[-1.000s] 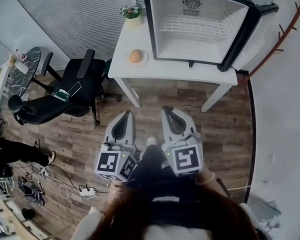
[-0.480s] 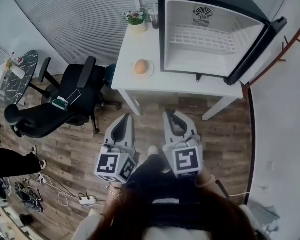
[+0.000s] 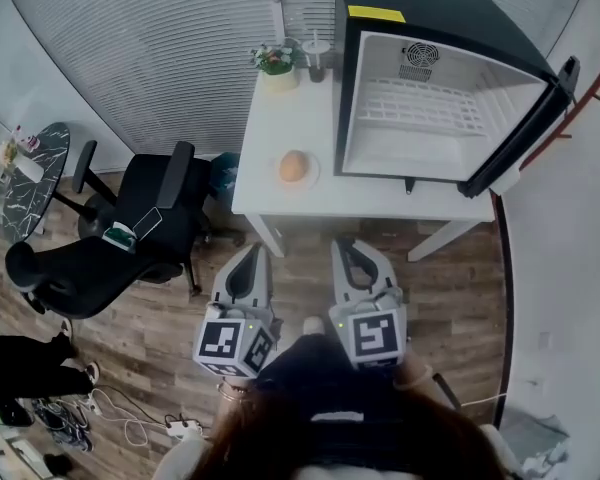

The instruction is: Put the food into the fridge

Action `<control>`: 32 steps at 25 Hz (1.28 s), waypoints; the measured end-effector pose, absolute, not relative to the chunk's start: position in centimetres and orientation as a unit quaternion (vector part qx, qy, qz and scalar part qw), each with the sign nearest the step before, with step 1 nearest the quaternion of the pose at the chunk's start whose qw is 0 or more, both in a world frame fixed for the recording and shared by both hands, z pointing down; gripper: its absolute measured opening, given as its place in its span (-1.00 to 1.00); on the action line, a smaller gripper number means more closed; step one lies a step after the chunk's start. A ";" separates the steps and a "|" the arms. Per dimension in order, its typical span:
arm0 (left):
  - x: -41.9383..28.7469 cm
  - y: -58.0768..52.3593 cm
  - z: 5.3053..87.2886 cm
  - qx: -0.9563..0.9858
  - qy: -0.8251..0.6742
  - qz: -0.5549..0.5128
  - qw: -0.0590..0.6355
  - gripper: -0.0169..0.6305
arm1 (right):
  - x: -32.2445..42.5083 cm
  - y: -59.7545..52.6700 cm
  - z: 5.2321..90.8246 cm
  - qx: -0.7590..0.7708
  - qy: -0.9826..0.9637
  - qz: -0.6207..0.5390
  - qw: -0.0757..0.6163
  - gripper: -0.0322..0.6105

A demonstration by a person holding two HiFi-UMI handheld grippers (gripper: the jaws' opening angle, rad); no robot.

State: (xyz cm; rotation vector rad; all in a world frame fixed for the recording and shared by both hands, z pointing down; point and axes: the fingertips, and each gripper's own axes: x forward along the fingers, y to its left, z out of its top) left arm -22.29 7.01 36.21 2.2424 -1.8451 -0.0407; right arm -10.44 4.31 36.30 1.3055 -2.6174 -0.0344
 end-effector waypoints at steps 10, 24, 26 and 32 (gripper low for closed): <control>-23.3 4.2 37.2 0.779 -0.613 -0.009 0.133 -0.97 | -11.0 2.8 37.0 0.450 -0.887 0.013 0.105 -0.90; -25.1 -0.4 37.7 0.772 -0.620 -0.020 0.140 -0.97 | -13.0 -2.0 37.8 0.427 -0.896 0.020 0.117 -0.90; -25.3 -1.6 38.0 0.772 -0.619 -0.016 0.144 -0.97 | -13.3 -3.3 38.1 0.429 -0.895 0.015 0.122 -0.90; -25.9 -5.0 38.8 0.773 -0.614 0.003 0.159 -0.97 | -14.5 -6.8 39.2 0.429 -0.894 0.012 0.132 -0.90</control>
